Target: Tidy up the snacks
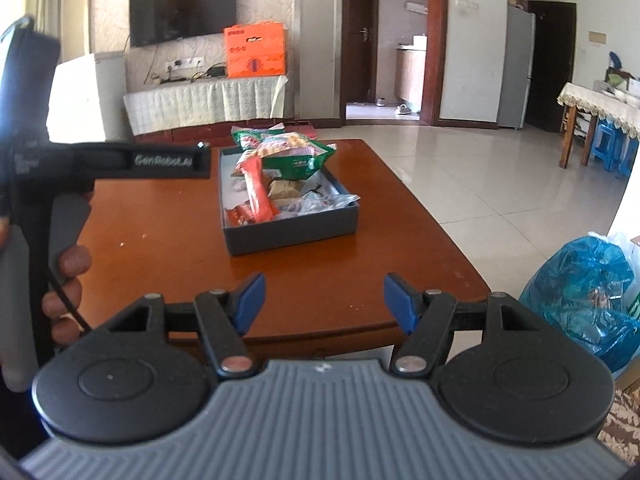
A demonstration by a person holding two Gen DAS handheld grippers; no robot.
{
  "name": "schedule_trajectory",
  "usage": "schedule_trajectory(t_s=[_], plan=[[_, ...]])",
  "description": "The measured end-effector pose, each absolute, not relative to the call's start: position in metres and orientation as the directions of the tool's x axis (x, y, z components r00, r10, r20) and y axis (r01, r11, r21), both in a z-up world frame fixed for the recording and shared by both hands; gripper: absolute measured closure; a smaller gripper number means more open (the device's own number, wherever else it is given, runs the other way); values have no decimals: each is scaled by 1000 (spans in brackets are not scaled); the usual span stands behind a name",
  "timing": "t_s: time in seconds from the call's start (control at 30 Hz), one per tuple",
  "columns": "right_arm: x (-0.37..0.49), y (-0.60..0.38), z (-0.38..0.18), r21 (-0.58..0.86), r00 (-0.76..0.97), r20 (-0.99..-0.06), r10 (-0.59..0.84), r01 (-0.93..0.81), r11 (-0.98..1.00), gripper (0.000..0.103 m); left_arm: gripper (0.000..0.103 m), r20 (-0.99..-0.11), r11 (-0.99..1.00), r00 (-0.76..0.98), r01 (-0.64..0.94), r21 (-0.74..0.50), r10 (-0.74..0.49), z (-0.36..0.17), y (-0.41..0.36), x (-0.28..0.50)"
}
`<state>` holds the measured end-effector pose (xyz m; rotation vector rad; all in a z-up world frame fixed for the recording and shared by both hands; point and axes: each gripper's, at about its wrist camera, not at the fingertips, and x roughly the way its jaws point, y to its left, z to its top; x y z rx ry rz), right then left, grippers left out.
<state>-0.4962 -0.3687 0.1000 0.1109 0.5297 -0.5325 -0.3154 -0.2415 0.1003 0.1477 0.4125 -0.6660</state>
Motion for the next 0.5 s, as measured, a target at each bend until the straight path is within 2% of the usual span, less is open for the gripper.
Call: schedule_trajectory(t_s=[0.5], plan=[[-490,-364,96,-69,725,-528,-443,483,873,36,0,-415,766,708,641,37,-572,97,-233,-328]])
